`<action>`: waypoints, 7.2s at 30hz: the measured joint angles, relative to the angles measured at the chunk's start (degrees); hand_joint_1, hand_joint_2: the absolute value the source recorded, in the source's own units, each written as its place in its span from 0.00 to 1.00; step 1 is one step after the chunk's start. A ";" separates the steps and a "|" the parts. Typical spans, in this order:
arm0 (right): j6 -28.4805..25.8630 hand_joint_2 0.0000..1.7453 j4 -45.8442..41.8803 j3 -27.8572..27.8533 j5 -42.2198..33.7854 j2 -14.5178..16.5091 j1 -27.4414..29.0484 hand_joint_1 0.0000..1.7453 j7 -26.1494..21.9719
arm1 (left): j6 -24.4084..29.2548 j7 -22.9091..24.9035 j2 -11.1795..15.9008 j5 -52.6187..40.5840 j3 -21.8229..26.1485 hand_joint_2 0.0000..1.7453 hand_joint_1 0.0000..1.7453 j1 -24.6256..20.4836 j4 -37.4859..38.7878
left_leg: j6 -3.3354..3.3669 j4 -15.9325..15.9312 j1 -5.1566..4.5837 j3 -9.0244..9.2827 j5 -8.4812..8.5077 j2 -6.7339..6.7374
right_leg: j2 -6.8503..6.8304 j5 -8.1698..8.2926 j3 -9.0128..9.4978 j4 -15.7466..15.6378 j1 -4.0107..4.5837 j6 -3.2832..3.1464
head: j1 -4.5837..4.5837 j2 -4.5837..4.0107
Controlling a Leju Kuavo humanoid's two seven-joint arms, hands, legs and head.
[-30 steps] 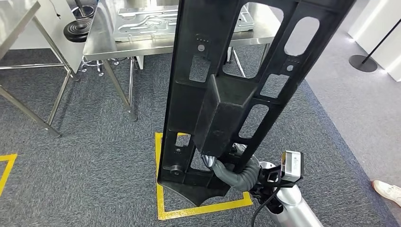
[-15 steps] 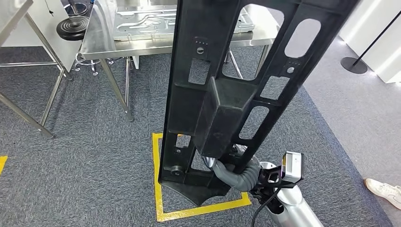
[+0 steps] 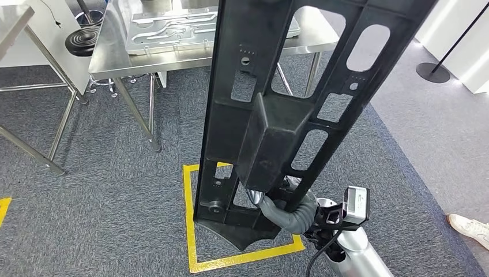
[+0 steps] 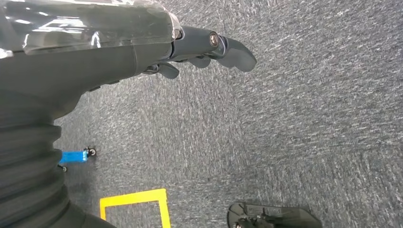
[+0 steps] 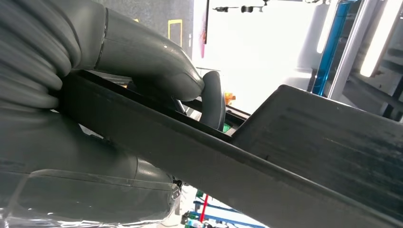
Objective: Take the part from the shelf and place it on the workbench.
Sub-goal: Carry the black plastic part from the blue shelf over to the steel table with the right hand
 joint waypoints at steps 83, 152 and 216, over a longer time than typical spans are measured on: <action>-0.18 1.00 -1.61 -0.57 1.15 0.55 1.48 1.00 -0.43 | -0.12 0.51 0.44 -0.44 0.99 1.00 0.00 -0.21 0.02 | 0.81 -16.04 -0.05 8.89 5.77 -0.64 | -0.02 0.21 -1.82 1.91 -0.40 2.38 | 0.02 0.01; 0.14 1.00 -1.09 -1.16 1.01 1.33 0.48 1.00 -0.26 | -0.64 0.33 0.45 -1.04 1.04 1.00 0.00 -0.15 0.02 | -0.17 0.28 -0.05 0.98 -1.32 -0.60 | -0.08 -0.07 -0.45 0.64 -0.35 0.38 | 0.00 0.00; -0.84 1.00 0.64 -0.53 -0.74 0.17 -0.71 1.00 -0.46 | -0.99 0.45 0.31 -1.28 1.05 1.00 0.00 -0.15 0.07 | -0.40 -3.49 0.04 1.61 3.08 -0.65 | -0.07 -0.34 -0.03 1.00 -0.03 0.30 | 0.00 0.00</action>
